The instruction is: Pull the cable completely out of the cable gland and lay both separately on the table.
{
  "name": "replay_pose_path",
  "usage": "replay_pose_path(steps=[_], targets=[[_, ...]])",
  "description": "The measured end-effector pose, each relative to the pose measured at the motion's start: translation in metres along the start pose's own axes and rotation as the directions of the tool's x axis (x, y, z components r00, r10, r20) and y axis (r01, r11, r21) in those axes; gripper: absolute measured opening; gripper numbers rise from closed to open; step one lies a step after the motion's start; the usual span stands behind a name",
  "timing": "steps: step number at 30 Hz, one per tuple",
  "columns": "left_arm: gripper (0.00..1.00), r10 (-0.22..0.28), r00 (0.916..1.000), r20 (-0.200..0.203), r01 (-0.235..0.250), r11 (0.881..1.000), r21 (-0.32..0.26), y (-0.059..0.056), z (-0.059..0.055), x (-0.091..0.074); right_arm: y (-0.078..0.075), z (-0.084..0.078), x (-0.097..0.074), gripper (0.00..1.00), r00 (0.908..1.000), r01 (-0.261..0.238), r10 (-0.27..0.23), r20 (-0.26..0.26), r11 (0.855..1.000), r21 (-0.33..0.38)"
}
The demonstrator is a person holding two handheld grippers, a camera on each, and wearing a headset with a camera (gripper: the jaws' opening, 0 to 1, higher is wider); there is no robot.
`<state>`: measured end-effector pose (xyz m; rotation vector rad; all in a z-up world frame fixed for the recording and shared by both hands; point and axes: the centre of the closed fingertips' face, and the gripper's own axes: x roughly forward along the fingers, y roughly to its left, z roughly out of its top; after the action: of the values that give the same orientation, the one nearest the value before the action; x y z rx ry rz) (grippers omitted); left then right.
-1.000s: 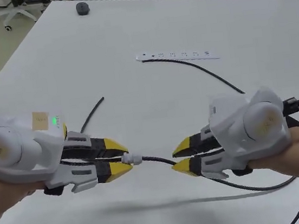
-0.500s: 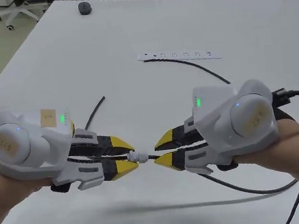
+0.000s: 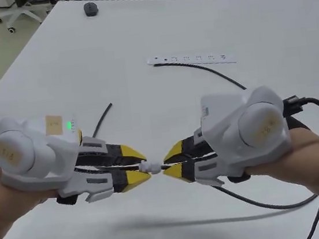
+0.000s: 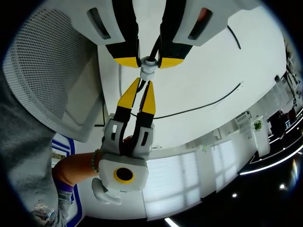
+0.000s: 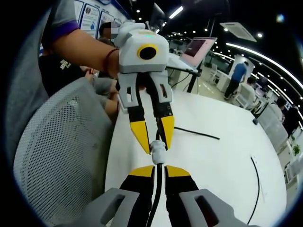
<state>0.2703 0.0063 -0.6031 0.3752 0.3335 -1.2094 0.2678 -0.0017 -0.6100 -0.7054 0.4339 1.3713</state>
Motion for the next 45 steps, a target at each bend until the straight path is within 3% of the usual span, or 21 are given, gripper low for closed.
replay_pose_path(steps=[16,28,40,45], targets=[[0.15,-0.005,0.9999,0.012,0.005,1.000,0.006,-0.001,0.003,0.001,0.001,-0.002,-0.003,0.00,1.0000,0.000,0.000,0.000,0.999,-0.037],[0.15,0.014,0.9999,0.002,-0.014,1.000,0.002,0.003,-0.004,-0.009,-0.003,-0.030,-0.015,0.00,0.9992,0.015,-0.015,-0.037,1.000,-0.006],[0.15,0.019,0.9998,-0.004,-0.019,1.000,0.002,0.005,-0.007,-0.014,-0.002,-0.045,-0.018,0.00,0.9986,0.016,-0.015,-0.051,1.000,0.019],[0.15,0.030,0.9995,-0.008,-0.030,1.000,-0.002,0.008,-0.008,-0.018,-0.006,-0.059,-0.021,0.00,0.9960,0.022,-0.020,-0.087,0.999,0.025]])
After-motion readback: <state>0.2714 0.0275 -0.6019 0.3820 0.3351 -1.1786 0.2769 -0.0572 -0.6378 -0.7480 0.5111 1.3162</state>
